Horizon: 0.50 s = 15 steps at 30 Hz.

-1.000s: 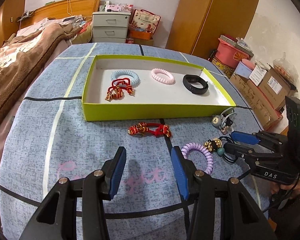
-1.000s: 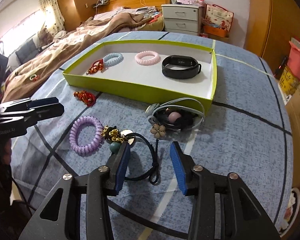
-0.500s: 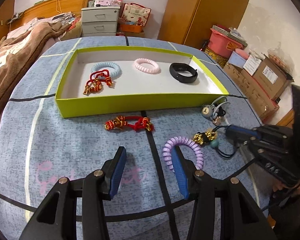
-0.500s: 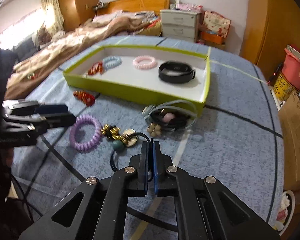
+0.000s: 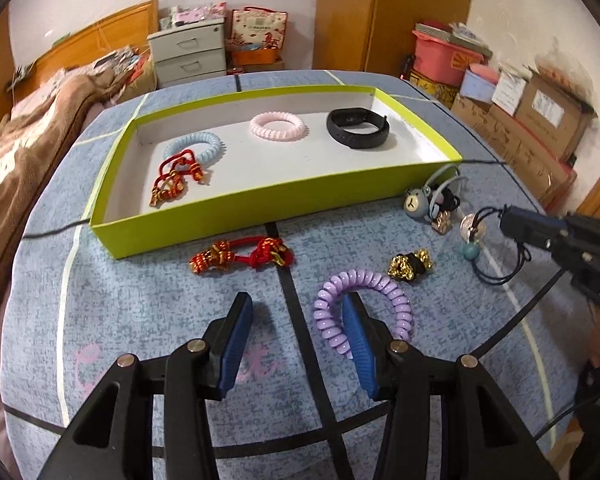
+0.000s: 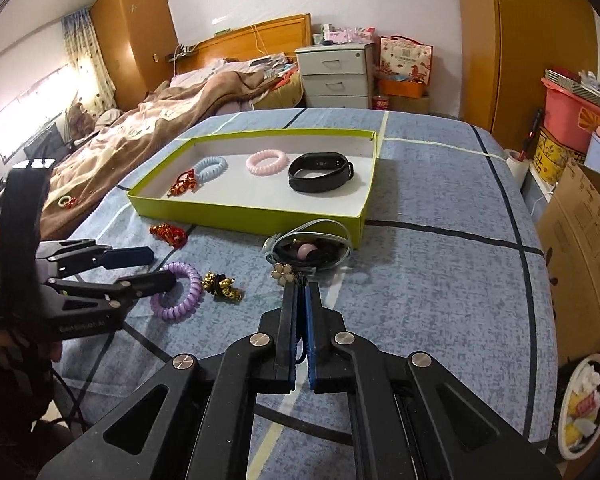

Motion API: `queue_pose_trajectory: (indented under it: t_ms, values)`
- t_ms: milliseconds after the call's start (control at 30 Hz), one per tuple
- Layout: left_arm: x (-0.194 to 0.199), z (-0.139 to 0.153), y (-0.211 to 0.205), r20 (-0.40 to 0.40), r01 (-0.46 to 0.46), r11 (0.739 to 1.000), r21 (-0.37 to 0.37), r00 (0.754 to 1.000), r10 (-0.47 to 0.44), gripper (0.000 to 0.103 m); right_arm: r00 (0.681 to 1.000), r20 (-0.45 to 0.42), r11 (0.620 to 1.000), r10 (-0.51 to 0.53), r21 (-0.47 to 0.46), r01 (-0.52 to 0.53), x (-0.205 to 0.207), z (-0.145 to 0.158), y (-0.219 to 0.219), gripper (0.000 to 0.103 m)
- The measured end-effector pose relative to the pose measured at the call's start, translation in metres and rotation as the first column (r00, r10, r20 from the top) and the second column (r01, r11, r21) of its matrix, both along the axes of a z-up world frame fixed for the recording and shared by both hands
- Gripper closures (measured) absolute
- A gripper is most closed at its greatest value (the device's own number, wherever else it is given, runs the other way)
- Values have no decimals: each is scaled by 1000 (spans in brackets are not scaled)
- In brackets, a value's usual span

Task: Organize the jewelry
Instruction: 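Grasp purple coil with left gripper while right grasps black cord with bead, then carry purple coil toward green box with left while right carries black cord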

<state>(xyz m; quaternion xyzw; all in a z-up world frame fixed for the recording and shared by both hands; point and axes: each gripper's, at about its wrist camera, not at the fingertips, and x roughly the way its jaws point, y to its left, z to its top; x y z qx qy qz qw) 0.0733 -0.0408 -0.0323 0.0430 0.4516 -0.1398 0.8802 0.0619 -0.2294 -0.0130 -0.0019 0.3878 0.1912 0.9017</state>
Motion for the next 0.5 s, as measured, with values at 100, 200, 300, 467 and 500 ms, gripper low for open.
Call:
queue_pose_trajectory:
  t_ms: [100, 200, 300, 467, 500]
  values:
    - [0, 0, -4, 11, 14, 999, 32, 1000, -14, 54, 1000, 2, 1000, 1, 8, -2, -2, -1, -1, 99]
    - [0, 0, -8, 13, 26, 999, 46, 1000, -27, 60, 1000, 6, 1000, 0, 15, 0, -2, 0, -1, 99]
    - [0, 1, -11, 15, 45, 998, 43, 999, -46, 75, 1000, 6, 1000, 0, 22, 0, -2, 0, -1, 99]
    - [1, 2, -6, 7, 47, 999, -14, 999, -47, 90, 1000, 7, 1000, -6, 27, 5, -5, 0, -3, 99]
    - [1, 2, -4, 3, 44, 999, -28, 999, -44, 91, 1000, 6, 1000, -7, 28, 6, -6, -1, -3, 99]
